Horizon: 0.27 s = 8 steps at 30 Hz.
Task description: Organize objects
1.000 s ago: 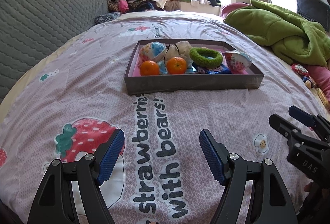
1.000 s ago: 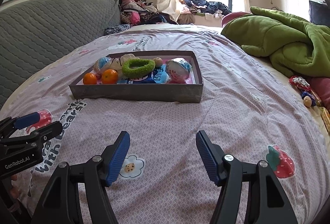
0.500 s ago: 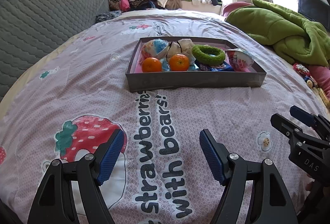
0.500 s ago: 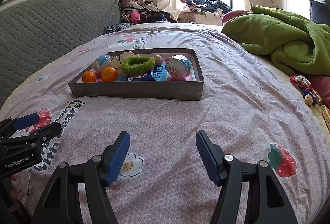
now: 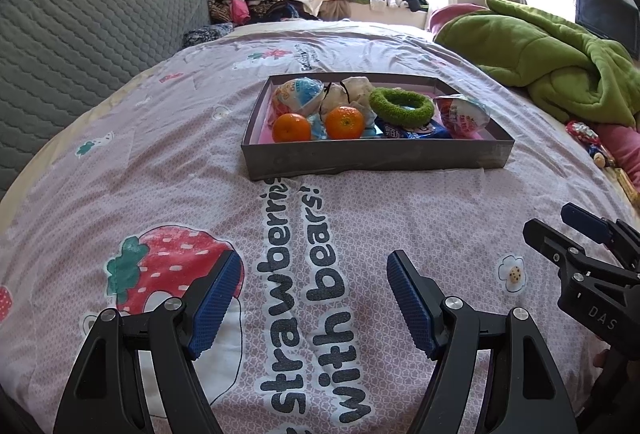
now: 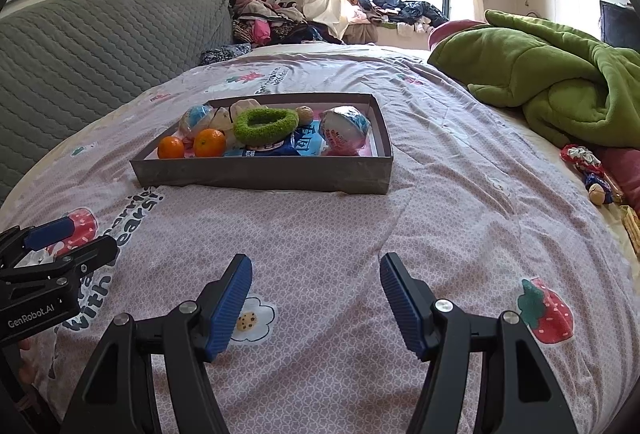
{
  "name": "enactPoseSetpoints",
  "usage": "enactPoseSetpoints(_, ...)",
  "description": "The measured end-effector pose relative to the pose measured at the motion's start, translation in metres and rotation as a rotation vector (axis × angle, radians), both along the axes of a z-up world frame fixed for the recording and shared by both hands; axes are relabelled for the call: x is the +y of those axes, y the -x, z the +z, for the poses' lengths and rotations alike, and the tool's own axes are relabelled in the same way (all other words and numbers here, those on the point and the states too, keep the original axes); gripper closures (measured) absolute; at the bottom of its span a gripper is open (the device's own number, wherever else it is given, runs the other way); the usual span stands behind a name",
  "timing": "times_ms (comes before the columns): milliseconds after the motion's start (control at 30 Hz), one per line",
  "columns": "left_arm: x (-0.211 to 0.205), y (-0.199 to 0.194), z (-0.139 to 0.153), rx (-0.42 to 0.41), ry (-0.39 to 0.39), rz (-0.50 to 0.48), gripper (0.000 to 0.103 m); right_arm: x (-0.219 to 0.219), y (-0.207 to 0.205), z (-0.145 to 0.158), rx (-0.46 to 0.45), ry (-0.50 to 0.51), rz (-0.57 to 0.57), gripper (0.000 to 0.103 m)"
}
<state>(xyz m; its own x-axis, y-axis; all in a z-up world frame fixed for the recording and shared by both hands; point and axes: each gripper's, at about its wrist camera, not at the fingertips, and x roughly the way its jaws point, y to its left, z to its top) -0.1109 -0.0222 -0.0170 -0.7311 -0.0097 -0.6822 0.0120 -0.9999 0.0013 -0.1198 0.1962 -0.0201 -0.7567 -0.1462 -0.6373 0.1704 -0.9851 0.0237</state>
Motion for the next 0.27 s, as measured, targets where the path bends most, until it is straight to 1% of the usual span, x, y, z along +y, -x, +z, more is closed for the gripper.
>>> enactPoseSetpoints(267, 0.0003, 0.0002, -0.0009, -0.001, 0.007, 0.005, 0.026, 0.0006, 0.0, -0.0005, 0.0, 0.002, -0.002, 0.037)
